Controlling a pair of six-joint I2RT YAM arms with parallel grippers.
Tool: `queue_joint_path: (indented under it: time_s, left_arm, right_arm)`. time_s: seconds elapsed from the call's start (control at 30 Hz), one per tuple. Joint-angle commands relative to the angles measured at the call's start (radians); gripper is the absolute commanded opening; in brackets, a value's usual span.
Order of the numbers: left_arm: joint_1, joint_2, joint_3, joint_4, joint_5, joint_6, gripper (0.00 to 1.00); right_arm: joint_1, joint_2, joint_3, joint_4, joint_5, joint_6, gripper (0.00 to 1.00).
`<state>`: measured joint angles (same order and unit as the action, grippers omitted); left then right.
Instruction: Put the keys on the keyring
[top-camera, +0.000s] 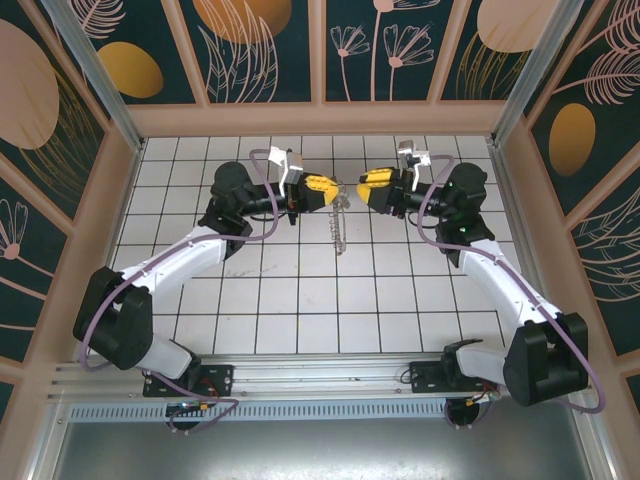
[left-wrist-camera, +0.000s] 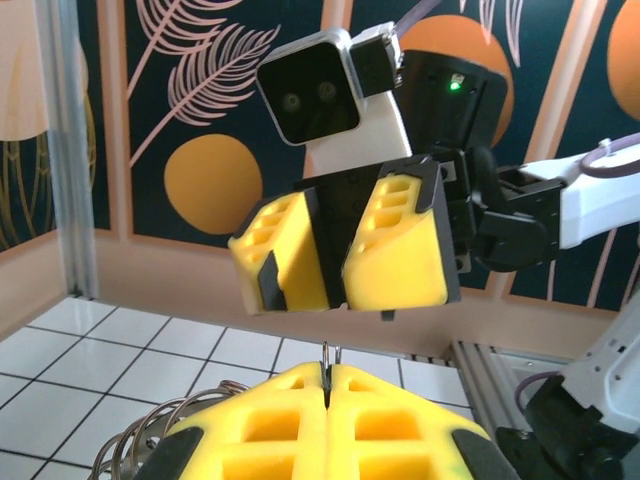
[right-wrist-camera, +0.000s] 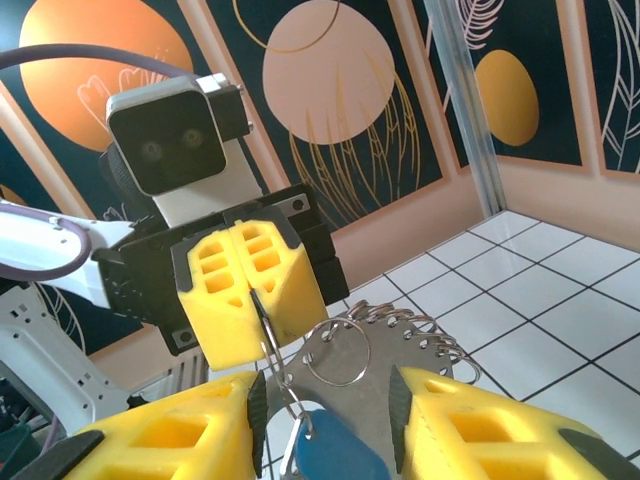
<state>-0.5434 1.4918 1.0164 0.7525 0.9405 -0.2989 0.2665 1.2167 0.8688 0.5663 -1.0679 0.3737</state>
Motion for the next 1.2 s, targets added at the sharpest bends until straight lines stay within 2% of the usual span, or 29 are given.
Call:
queue_joint_path:
  time_s: [0.0,0.33,0.77,1.0,1.17]
  left_arm:
    - [-0.003,0.011,0.052,0.076,0.075,-0.062,0.00]
    - [-0.002,0.025,0.075,0.049,0.116,-0.072,0.00]
    - [-0.001,0.044,0.092,0.041,0.115,-0.071,0.00]
    - [-0.002,0.048,0.097,0.039,0.108,-0.067,0.00]
    - [-0.002,0.051,0.100,0.040,0.104,-0.066,0.00]
  right_arm:
    - [0.004,0.010,0.033,0.065,-0.056,0.009,0.39]
    - [0.007,0.017,0.030,0.171,-0.084,0.089,0.38]
    - [0.065,0.056,0.049,0.176,-0.070,0.077,0.37]
    - [0.070,0.058,0.027,0.172,-0.057,0.067,0.27]
    - [0.069,0.055,0.016,0.156,-0.044,0.051,0.08]
